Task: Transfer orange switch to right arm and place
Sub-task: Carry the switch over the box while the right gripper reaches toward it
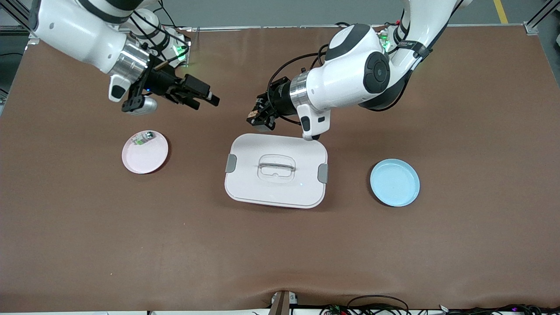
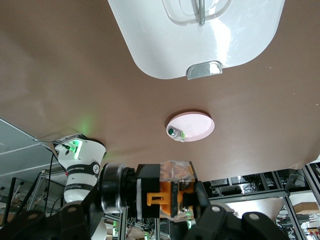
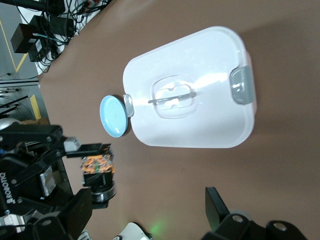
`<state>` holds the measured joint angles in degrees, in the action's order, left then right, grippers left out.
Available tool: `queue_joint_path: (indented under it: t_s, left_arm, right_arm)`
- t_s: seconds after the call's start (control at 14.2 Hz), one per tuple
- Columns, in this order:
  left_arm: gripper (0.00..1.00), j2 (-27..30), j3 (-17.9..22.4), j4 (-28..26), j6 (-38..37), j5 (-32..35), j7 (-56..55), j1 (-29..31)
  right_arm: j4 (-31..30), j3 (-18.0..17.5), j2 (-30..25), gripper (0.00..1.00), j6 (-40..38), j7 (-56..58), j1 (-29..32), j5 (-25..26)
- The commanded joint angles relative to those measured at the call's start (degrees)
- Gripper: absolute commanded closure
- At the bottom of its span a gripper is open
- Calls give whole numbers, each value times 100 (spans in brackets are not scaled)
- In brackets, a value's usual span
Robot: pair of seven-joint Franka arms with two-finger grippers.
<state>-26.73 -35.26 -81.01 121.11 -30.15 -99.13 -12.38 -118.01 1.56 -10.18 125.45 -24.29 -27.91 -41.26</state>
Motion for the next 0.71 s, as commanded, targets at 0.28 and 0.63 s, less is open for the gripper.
queue_joint_path:
  t_s: [0.28,0.63]
  left_arm:
    - [100,-139,-8,191,132,-96,-107,-124]
    - [100,-139,10,191,176,-88,-107,-203]
  right_arm:
    - [-134,-296,-37,0,770,-1121,-452,-76]
    - [207,-314,428,0,814,-1471,-566,-32]
